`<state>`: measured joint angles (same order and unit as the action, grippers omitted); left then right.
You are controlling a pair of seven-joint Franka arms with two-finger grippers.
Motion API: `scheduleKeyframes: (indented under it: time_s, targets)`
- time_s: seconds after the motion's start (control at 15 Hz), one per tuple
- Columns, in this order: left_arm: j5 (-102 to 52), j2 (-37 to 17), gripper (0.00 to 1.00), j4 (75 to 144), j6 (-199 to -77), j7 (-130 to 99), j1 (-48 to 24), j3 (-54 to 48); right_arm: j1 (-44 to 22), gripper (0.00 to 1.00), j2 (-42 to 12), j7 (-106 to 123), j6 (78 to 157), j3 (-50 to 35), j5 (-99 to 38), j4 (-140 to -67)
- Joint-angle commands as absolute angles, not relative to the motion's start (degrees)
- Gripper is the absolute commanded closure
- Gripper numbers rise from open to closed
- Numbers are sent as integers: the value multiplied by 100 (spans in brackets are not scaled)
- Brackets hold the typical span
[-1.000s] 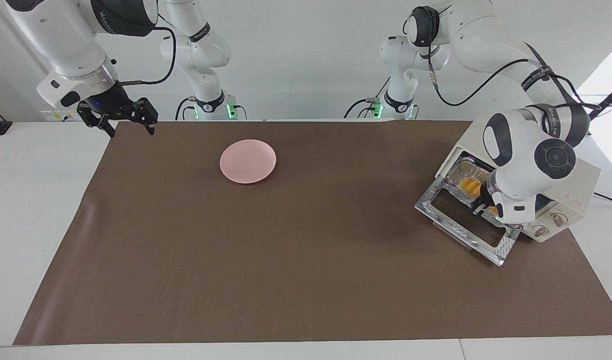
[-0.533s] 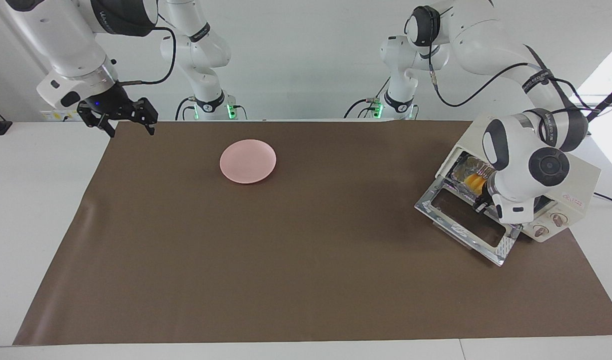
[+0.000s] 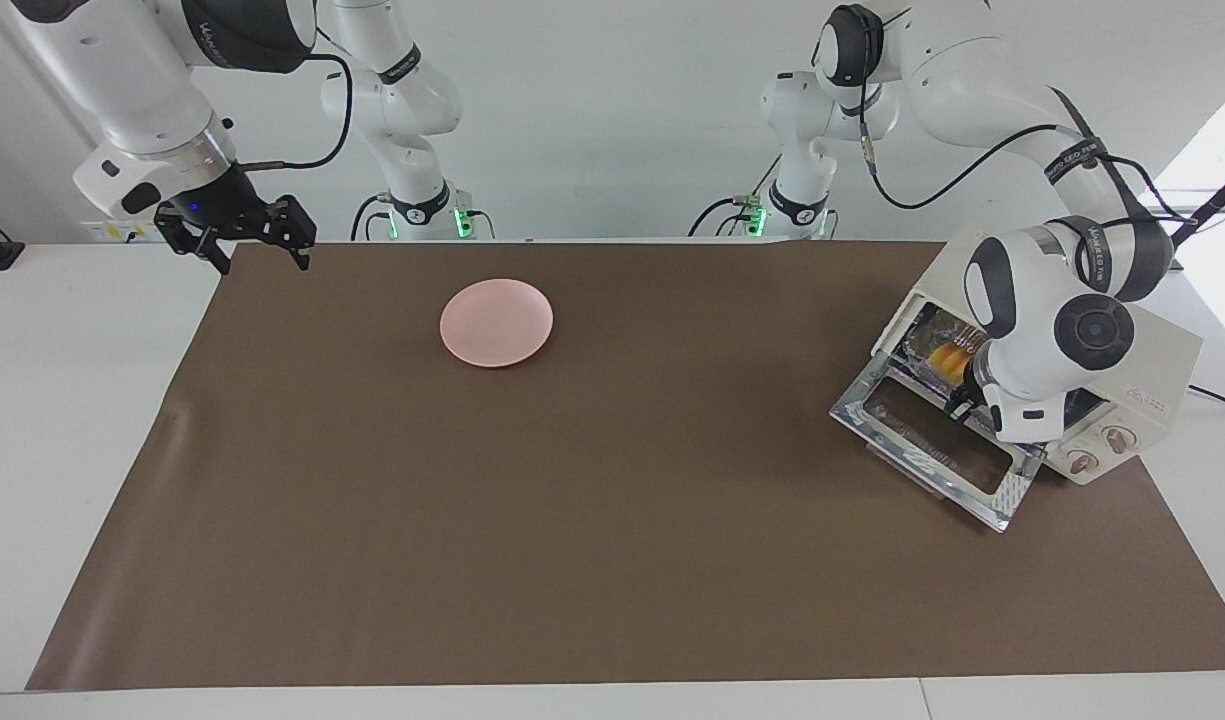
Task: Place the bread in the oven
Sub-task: 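Push the tray deeper into the oven and open the left gripper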
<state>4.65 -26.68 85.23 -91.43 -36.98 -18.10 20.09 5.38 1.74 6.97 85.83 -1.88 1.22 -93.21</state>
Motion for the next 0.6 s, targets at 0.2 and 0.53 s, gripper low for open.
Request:
scheduleKeyframes:
  time_s: [0.2, 0.53]
  targets:
    - [624, -2417, 100, 8824, -9290, -3604, -1723, 2004, 580, 0, 281, 694, 8587, -229, 114, -9431]
    - [624, -2417, 32, 8824, -9325, -3595, -1723, 2004, 571, 0, 281, 694, 8587, -229, 114, -9439]
